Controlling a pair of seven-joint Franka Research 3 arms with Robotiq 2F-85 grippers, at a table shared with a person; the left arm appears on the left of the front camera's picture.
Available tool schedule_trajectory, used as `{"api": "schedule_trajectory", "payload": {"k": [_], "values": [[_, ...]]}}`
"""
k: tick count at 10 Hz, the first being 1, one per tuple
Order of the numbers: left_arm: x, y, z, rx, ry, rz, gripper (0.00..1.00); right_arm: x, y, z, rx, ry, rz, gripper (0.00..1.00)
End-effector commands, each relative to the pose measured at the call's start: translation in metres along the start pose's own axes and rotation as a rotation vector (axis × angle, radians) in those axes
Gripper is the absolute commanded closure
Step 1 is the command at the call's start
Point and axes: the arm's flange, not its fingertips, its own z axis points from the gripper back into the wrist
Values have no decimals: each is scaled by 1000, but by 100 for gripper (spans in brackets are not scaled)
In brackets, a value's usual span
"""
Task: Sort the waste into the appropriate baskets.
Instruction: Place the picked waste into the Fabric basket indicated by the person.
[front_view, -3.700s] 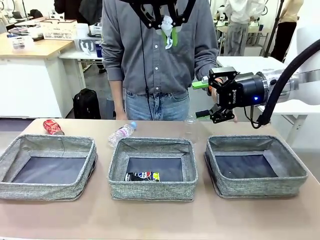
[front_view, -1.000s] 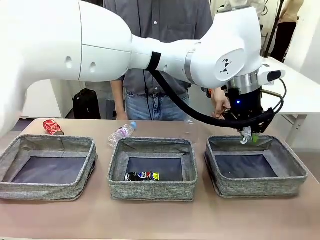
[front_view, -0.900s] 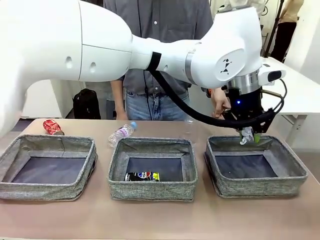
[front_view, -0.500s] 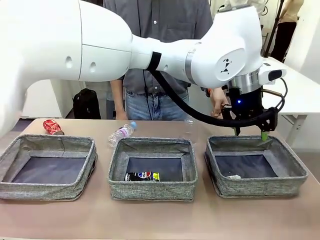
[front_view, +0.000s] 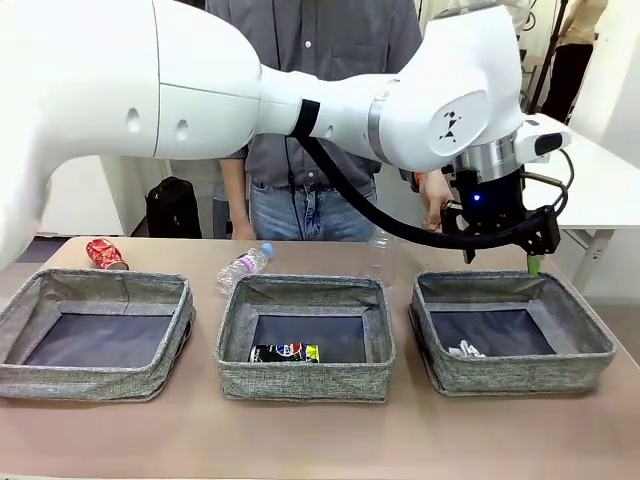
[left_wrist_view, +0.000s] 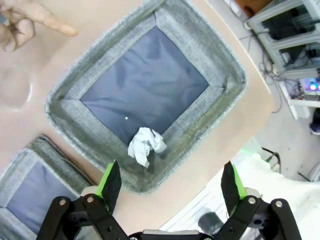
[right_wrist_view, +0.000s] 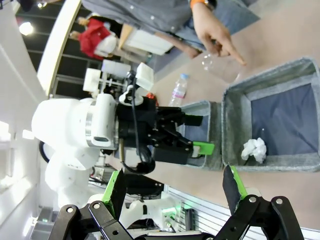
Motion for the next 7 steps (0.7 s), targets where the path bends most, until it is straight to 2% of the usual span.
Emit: {"api": "schedule_trajectory", "payload": {"k": [1,3,4,5,7], "values": [[-2,14,59,-85,75,-39,0,7,0,-16,-11,38,-6,0],[-28,56,145,-90,66,12,0,33,8,-73,28,110,32,0],[-50,88,188,-31,20,124,0,49,19,-112,53,126,45,0],[-72,117,217,-61,-2,230,0,57,31,-146,46,157,61,0],[-114,172,252,-163,-12,435,0,59,63,-210,140,217,101,0]]}}
